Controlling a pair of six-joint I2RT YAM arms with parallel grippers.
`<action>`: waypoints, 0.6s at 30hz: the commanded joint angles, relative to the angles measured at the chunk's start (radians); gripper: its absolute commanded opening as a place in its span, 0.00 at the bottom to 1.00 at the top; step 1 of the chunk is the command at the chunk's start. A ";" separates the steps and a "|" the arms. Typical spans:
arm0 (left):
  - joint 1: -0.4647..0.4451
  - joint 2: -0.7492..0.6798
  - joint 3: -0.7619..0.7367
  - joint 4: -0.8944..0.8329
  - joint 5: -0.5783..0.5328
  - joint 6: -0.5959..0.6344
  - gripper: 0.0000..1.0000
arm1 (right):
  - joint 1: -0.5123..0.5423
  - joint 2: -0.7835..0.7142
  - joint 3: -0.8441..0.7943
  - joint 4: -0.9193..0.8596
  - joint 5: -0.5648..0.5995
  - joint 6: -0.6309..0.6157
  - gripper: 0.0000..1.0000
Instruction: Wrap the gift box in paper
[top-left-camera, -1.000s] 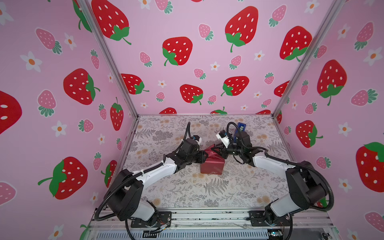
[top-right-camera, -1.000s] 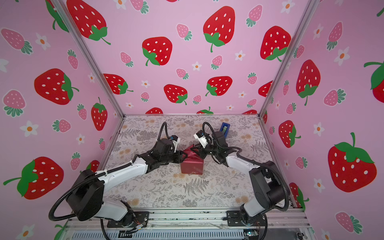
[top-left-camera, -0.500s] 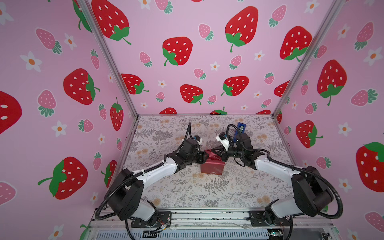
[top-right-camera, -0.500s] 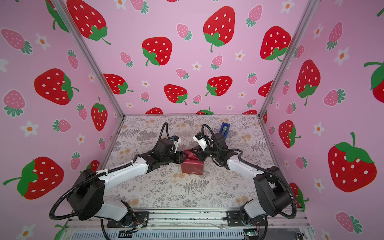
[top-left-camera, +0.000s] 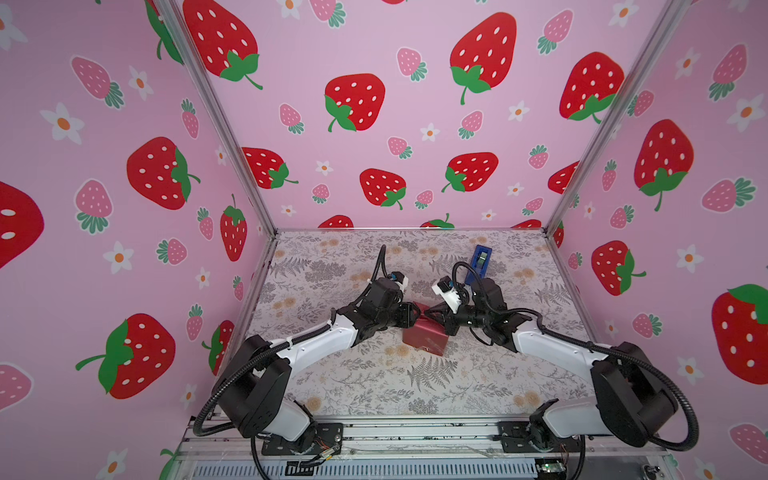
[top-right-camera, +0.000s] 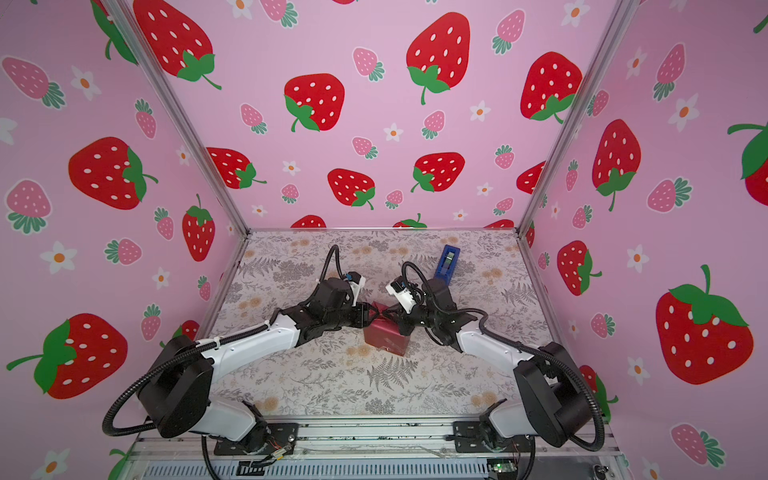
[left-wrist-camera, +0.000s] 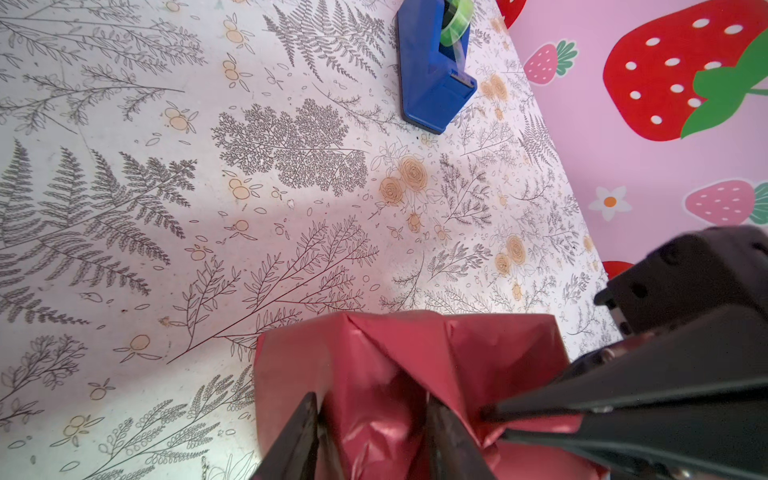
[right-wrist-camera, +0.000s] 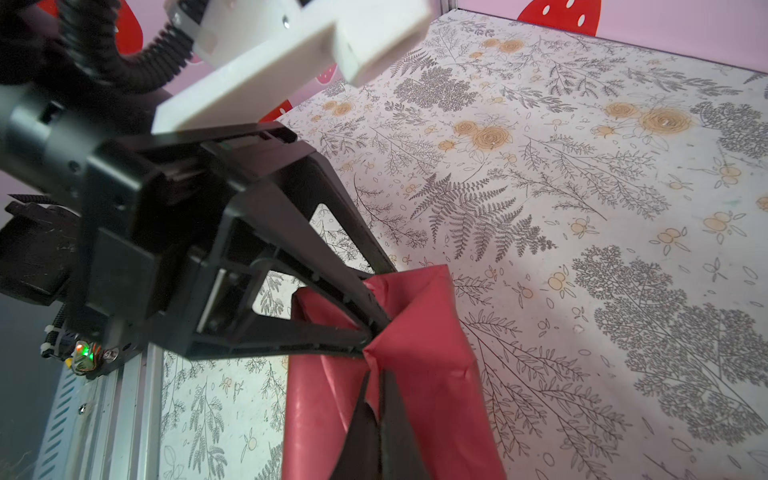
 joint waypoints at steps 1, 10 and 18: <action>-0.005 0.109 -0.105 -0.353 -0.114 0.017 0.43 | 0.038 -0.014 -0.038 -0.020 -0.065 0.025 0.00; -0.005 -0.092 0.008 -0.514 -0.179 0.015 0.46 | 0.045 0.011 -0.070 -0.040 -0.015 0.086 0.00; -0.013 -0.263 0.010 -0.523 -0.039 -0.093 0.46 | 0.046 0.028 -0.067 -0.049 -0.016 0.107 0.00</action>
